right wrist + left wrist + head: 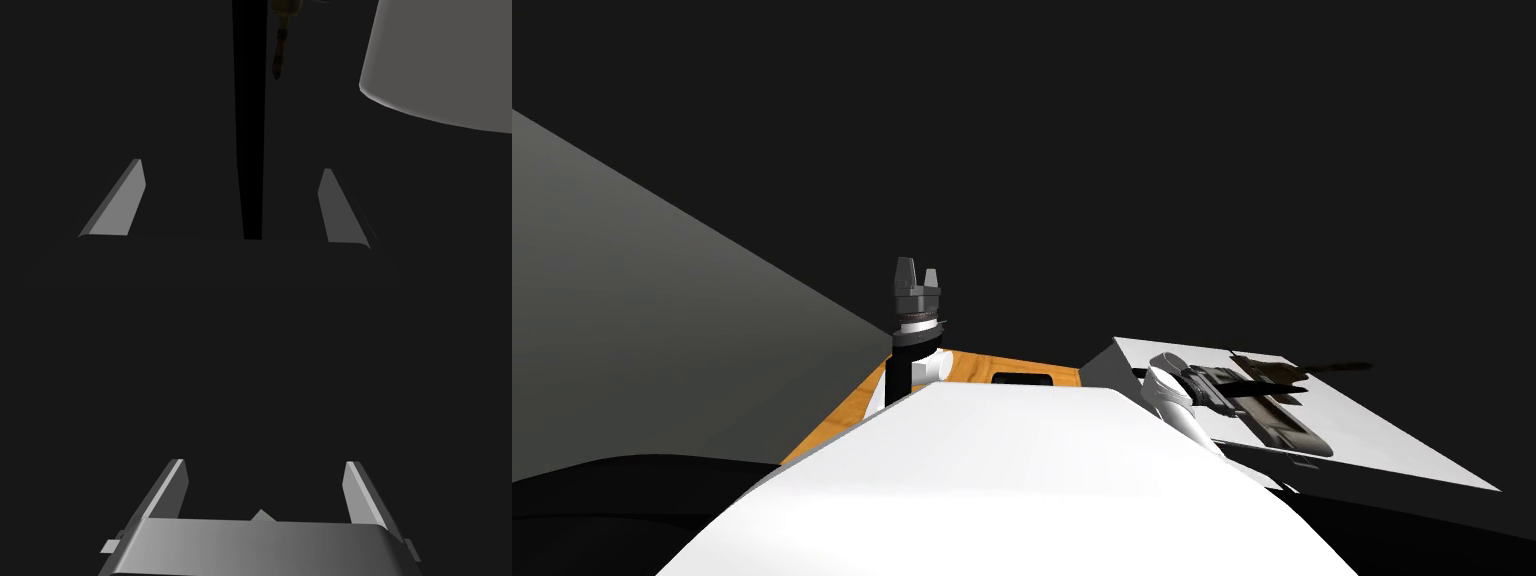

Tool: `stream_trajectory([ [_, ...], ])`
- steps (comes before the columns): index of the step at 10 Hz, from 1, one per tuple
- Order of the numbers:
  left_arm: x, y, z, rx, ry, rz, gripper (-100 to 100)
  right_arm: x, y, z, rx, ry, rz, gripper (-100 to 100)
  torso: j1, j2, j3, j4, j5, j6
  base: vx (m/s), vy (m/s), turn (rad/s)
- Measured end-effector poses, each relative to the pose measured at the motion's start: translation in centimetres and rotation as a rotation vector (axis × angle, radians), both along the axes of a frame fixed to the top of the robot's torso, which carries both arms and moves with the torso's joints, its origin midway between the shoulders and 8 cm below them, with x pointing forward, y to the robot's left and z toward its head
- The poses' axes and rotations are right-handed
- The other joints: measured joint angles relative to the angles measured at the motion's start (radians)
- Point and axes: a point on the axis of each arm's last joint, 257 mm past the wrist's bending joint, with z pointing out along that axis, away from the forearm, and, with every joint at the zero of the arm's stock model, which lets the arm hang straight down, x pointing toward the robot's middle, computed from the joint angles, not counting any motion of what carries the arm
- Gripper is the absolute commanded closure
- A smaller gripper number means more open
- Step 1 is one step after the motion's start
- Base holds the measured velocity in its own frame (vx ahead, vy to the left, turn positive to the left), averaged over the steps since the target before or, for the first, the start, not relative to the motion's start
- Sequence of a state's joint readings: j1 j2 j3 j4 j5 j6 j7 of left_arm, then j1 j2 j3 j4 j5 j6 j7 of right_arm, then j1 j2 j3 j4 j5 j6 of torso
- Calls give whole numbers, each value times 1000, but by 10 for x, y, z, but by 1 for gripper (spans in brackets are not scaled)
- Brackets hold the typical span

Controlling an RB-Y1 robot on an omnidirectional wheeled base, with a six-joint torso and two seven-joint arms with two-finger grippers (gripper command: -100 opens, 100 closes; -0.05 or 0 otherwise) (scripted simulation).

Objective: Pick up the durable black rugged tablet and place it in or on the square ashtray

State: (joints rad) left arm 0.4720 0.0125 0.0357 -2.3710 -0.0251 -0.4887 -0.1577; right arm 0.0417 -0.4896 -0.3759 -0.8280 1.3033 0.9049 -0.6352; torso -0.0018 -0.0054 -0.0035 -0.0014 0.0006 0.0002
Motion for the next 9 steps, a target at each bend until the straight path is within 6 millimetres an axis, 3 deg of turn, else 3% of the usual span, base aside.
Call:
stream_trajectory([
  [4, 0, 0, 0, 0, 0, 0, 0, -18, -13, 11, -39, 27, -47, -100, -1, 3, 2, 1, 0, 0, 33, -16, 13],
  [5, 0, 0, 0, 0, 0, 0, 0, -19, -13, 11, -39, 26, -48, 0, 0, 5, 3, 1, 0, 0, 0, 0, 0],
  [6, 0, 0, 0, 0, 0, 0, 0, -19, -13, 11, -39, 26, -47, -100, 0, 5, 3, 1, 0, 0, 0, 0, 0],
  [7, 0, 0, 0, 0, 0, 0, 0, -19, -13, 11, -39, 26, -47, 100, 0, 5, 3, 1, 0, 0, 0, 0, 0],
  [9, 0, 0, 0, 0, 0, 0, 0, -19, -13, 11, -39, 27, -49, 100, 0, 5, 3, 1, 0, 0, 0, 0, 0],
])
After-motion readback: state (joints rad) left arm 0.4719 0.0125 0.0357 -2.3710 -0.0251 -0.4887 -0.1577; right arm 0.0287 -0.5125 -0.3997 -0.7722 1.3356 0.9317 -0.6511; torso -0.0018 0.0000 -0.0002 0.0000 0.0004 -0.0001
